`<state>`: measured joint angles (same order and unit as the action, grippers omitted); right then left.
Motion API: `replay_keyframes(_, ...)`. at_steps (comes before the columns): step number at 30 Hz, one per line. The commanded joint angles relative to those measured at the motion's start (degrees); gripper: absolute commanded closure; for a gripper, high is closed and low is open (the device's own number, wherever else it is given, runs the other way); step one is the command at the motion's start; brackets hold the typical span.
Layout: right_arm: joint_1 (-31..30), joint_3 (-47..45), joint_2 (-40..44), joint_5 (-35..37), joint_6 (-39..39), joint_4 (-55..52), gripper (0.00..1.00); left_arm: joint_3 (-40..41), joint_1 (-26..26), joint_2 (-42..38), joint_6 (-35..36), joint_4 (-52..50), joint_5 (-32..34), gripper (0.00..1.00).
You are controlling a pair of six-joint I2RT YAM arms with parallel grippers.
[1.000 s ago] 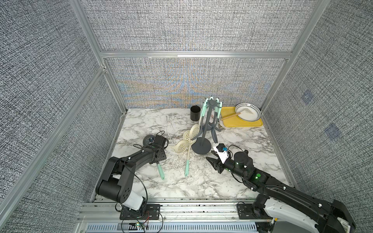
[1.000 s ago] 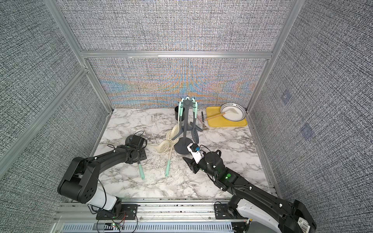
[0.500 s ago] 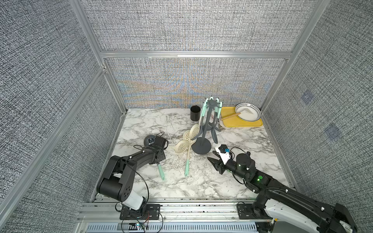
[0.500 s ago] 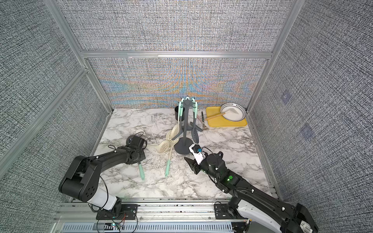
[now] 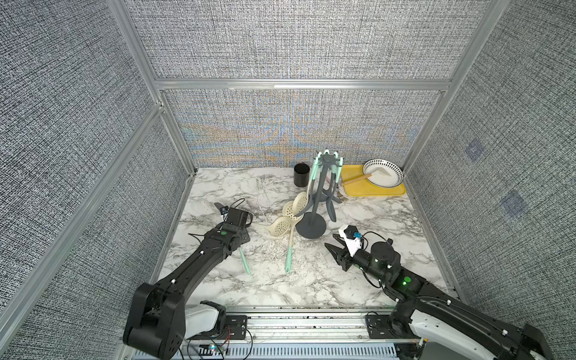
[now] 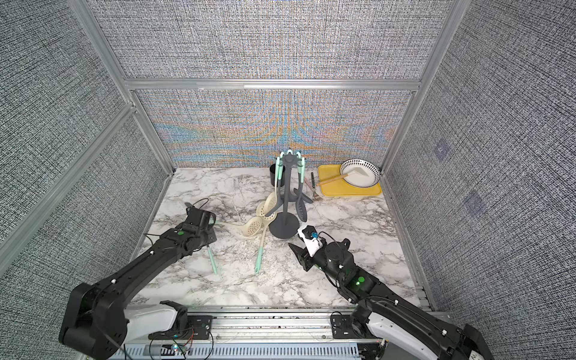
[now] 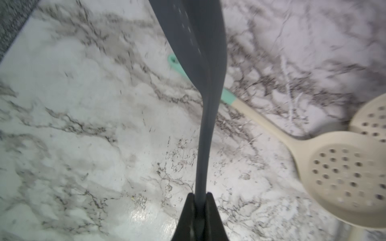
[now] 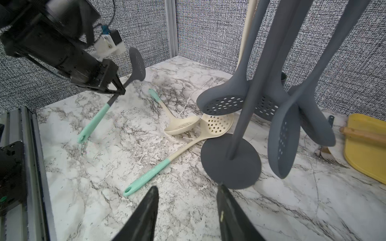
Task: Hang the skimmer on the kitchen utensil rack
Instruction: Pick up the skimmer from the center of the board.
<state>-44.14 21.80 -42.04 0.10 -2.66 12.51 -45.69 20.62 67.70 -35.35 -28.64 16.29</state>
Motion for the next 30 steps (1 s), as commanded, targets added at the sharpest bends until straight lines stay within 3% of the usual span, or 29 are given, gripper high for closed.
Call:
replay_keyframes(1,1.7,-0.3,0.8,-1.4,-1.7,2.4,0.52,-4.3,0.0,-3.7,7.9,-3.9,-2.0,0.98)
replay_keyframes(7,5.8,-2.0,1.3,-7.3,-5.8,6.6,0.52,-6.1,1.4,-12.7,18.4,3.9,-18.0,0.98)
replay_keyframes(10,7.7,-1.1,2.9,-9.0,-9.1,7.7,0.52,-6.7,6.3,-16.2,27.4,6.9,-23.6,0.98)
replay_keyframes(14,8.1,3.4,2.7,-11.1,-9.0,4.8,0.46,-10.9,10.7,-16.6,39.7,3.7,-27.9,0.99)
replay_keyframes(17,8.2,6.6,3.1,-12.8,-7.7,2.0,0.35,-13.3,12.2,-16.4,48.1,0.8,-29.9,0.99)
replay_keyframes(22,8.7,10.0,3.7,-13.7,-8.7,-0.8,0.3,-11.1,13.0,-19.7,60.1,2.4,-31.1,0.98)
replay_keyframes(25,9.8,11.6,3.0,-17.9,-10.0,-1.0,0.26,-10.4,13.8,-21.1,67.3,3.3,-31.2,0.98)
replay_keyframes(30,16.1,19.8,0.0,-23.9,-7.6,-9.6,0.25,-13.9,17.6,-18.1,82.8,-0.9,-24.7,0.98)
